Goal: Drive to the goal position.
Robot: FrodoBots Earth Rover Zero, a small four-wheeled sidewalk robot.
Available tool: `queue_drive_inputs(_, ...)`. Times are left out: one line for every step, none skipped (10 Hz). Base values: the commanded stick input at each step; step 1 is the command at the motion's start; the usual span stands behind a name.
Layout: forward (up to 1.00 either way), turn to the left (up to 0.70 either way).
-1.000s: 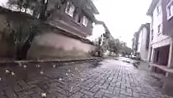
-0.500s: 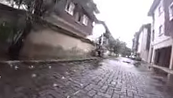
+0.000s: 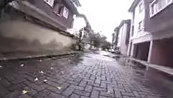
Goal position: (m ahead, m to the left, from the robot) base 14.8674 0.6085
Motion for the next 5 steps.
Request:
queue_drive_inputs(0.7, 0.0)
queue_drive_inputs(0.7, 0.0)
queue_drive_inputs(0.7, 0.0)
queue_drive_inputs(0.7, 0.0)
queue_drive_inputs(0.7, 0.0)
